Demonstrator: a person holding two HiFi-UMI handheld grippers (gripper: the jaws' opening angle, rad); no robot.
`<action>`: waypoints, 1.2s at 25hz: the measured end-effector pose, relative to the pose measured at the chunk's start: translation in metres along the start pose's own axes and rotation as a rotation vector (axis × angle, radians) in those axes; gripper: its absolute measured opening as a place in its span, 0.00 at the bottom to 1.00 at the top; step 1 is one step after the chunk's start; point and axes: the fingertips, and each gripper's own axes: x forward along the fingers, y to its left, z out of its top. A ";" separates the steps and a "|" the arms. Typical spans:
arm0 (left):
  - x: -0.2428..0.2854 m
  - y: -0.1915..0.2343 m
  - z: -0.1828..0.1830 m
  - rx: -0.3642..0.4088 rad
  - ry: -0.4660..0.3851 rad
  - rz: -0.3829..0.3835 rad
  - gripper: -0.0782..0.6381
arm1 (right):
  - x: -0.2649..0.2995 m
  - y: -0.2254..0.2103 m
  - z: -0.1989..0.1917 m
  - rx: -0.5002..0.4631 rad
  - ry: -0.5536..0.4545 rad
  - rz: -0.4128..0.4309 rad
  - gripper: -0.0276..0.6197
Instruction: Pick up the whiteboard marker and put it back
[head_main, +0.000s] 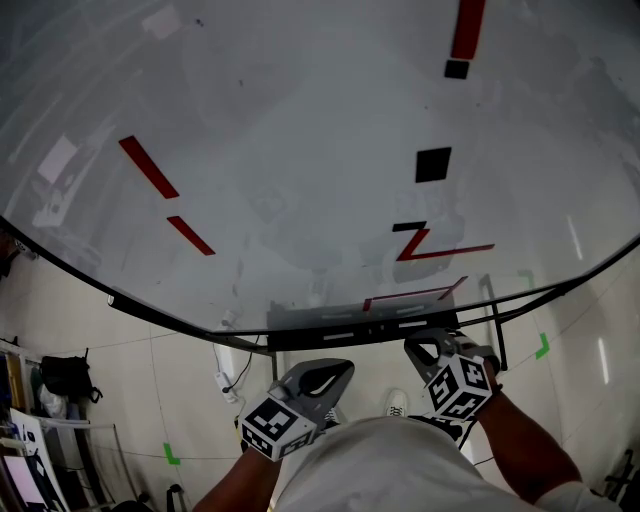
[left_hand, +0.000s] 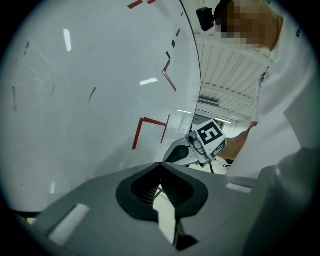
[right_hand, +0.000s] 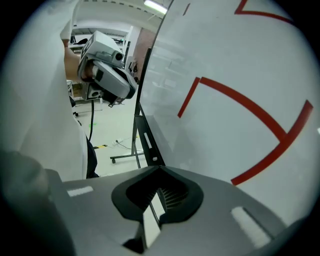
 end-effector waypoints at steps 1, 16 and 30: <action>0.000 -0.001 0.000 0.001 0.001 -0.002 0.13 | -0.003 0.000 0.001 0.002 -0.006 -0.001 0.05; -0.002 -0.011 0.017 0.049 -0.041 -0.016 0.13 | -0.055 -0.001 0.040 0.166 -0.194 0.003 0.05; -0.007 -0.016 0.020 0.041 -0.056 -0.012 0.13 | -0.078 -0.005 0.063 0.642 -0.623 0.216 0.05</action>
